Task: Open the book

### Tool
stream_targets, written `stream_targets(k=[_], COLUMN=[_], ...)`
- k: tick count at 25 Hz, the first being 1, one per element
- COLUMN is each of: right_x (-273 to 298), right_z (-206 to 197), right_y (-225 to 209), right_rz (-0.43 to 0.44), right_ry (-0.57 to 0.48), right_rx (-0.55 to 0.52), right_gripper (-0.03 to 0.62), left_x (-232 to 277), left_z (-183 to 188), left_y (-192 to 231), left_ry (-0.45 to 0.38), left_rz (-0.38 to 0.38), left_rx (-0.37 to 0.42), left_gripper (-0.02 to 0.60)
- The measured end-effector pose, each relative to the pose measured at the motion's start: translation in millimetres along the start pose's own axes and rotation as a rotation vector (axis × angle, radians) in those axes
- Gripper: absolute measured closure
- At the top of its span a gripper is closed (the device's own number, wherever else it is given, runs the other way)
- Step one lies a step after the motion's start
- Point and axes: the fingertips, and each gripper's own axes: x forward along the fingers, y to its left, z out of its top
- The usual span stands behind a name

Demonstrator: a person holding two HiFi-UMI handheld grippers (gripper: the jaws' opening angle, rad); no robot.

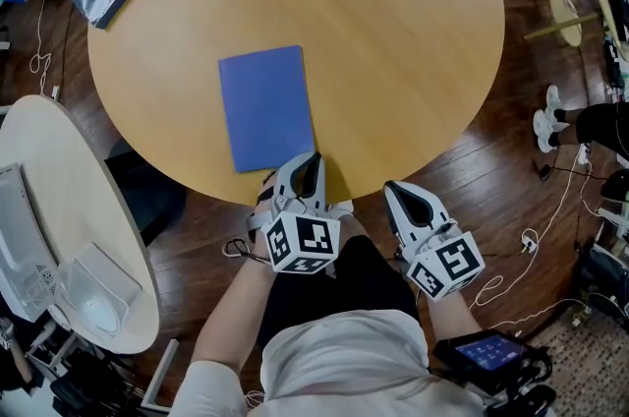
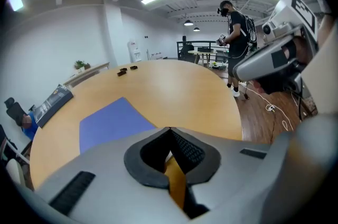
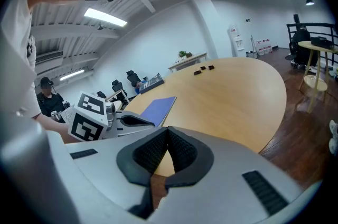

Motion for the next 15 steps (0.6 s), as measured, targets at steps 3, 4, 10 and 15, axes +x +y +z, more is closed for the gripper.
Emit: stream_targets(k=[3, 4, 10, 15], right_x=[-3, -4, -6, -7], right_z=[8, 12, 36, 57], right_y=[2, 1, 13, 25], right_rz=[0.005, 0.007, 0.035, 0.062], right_ry=[-0.012, -0.018, -0.059, -0.086], right_rx=[-0.001, 0.0, -0.013, -0.036], right_gripper=[0.597, 0.597, 0.597, 0.597], left_x=[-8, -10, -35, -61], left_z=[11, 16, 39, 52], left_y=[2, 2, 6, 20], left_ry=[-0.021, -0.02, -0.062, -0.108], left_rz=[-0.001, 0.0, 0.021, 0.07], left_rx=[-0.041, -0.053, -0.142, -0.265], left_gripper=[0.571, 0.571, 0.571, 0.571])
